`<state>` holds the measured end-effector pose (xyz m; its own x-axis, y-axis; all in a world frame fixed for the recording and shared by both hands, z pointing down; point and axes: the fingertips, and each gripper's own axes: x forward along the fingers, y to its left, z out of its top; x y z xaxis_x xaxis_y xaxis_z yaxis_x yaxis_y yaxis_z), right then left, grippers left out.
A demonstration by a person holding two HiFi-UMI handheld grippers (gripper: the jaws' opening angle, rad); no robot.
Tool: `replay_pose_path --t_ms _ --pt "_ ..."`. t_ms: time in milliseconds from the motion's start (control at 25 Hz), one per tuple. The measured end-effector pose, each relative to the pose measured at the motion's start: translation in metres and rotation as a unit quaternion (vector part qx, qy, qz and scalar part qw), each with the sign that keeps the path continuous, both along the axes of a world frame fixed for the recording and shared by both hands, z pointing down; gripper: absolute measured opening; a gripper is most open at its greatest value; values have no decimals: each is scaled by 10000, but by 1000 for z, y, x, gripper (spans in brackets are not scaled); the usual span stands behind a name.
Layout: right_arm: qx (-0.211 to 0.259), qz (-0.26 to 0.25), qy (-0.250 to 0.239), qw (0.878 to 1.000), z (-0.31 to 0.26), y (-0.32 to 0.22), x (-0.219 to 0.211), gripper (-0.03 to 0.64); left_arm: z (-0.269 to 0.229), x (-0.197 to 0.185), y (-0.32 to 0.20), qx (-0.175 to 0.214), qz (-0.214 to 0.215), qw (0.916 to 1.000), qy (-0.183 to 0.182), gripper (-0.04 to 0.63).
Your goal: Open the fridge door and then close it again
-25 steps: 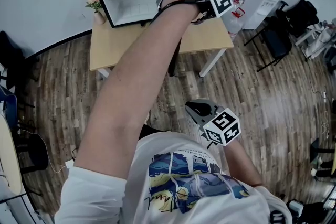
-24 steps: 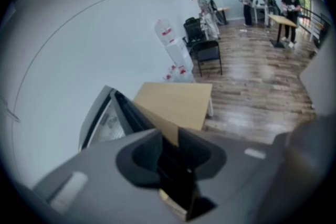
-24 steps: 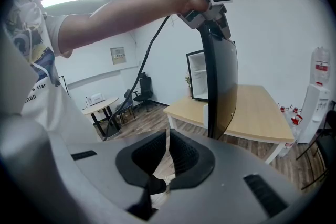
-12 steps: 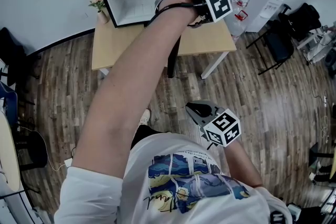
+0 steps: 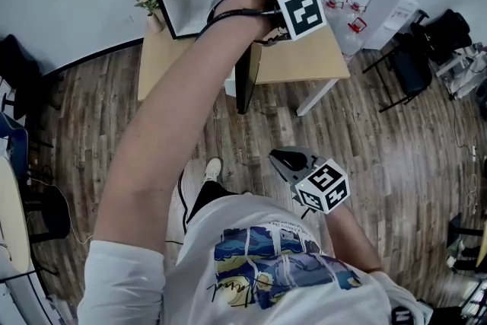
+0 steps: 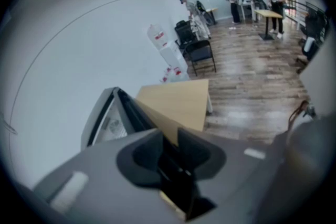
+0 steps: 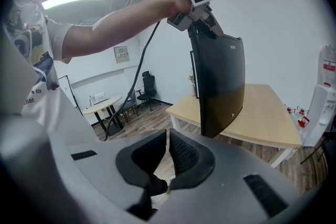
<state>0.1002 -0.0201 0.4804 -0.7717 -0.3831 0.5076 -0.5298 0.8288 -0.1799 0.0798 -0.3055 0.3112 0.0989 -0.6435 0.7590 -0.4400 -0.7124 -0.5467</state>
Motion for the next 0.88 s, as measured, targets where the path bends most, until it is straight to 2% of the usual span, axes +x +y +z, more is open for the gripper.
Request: replay_pose_path --t_ms 360,720,880 --pt "-92 -56 4 9999 3 -17 -13 26 -3 -32 -3 15 434 9990 80 95" --pt "-173 -88 61 9998 8 -35 -30 26 -6 -98 -18 190 306 9993 81 68" --pt "-152 -82 90 9998 7 -49 -39 26 -4 -116 -32 294 619 9974 204 66"
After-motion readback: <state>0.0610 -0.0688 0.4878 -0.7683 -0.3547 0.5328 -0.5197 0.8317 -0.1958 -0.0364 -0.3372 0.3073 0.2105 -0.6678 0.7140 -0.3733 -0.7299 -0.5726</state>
